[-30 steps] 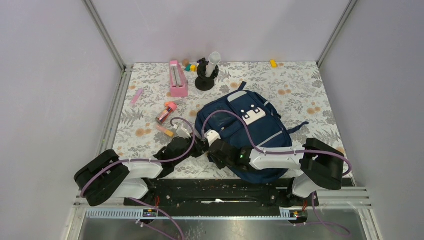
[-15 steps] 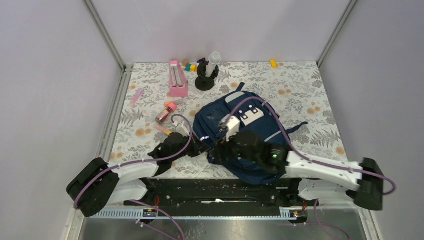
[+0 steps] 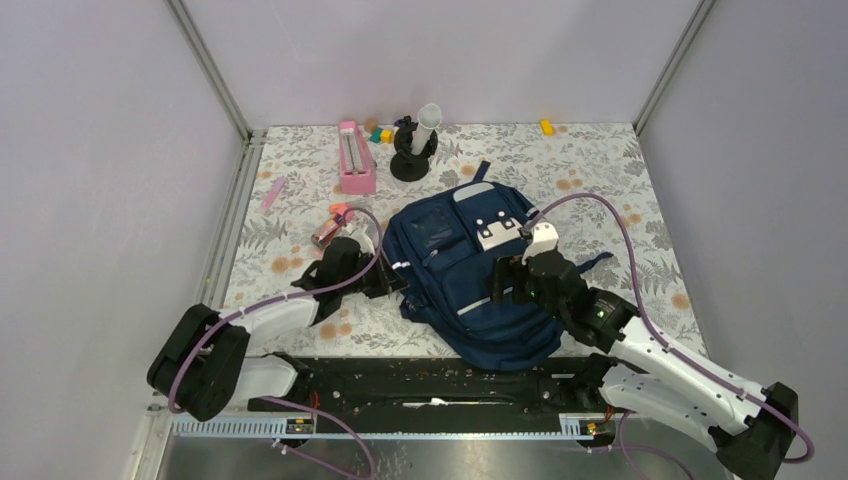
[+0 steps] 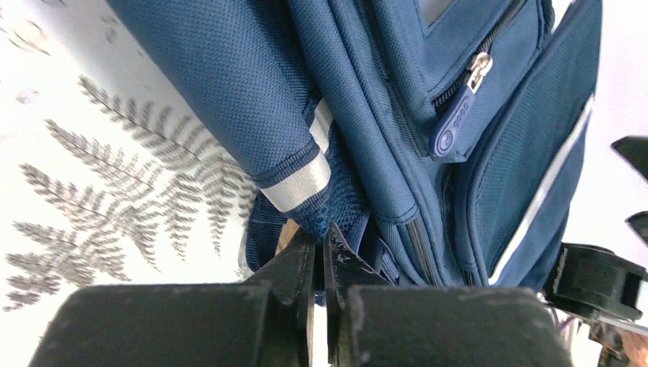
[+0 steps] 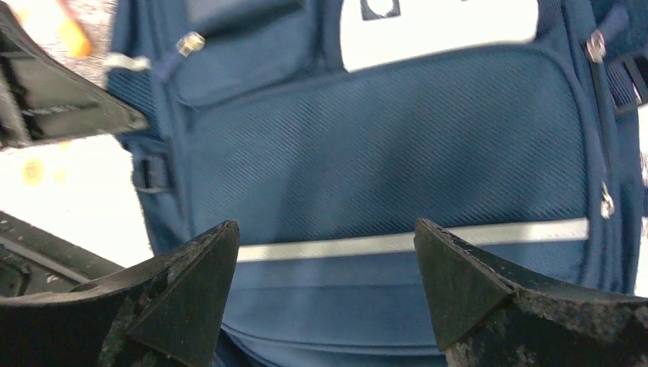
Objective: Pack the student bag
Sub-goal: Zip the student bag at the center of the board.
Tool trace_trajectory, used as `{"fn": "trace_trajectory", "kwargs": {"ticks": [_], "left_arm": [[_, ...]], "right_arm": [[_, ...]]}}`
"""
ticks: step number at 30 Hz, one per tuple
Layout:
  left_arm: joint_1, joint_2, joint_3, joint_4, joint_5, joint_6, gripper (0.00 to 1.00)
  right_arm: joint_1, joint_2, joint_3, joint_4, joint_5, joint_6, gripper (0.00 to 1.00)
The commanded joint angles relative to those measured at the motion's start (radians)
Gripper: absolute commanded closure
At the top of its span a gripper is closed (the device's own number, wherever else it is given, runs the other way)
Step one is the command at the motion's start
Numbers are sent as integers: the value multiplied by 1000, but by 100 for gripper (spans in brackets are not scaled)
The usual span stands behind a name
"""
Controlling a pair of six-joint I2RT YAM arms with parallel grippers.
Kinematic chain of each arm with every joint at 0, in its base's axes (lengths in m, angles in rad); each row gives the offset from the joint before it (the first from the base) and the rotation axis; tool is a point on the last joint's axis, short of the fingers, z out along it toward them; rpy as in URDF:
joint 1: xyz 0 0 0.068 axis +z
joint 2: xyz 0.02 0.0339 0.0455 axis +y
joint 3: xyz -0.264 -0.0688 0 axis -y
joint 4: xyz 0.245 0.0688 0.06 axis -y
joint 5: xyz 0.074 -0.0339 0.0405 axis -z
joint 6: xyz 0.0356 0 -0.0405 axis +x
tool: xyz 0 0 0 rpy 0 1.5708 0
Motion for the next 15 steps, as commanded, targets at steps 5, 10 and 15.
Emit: {"fn": "trace_trajectory", "kwargs": {"ticks": [5, 10, 15], "left_arm": [[113, 100, 213, -93, -49, 153, 100], [160, 206, 322, -126, -59, 184, 100], [170, 233, 395, -154, -48, 191, 62]], "right_arm": [[-42, -116, -129, -31, 71, 147, 8], [-75, -152, -129, -93, 139, 147, 3], [-278, -87, -143, -32, -9, 126, 3]]}}
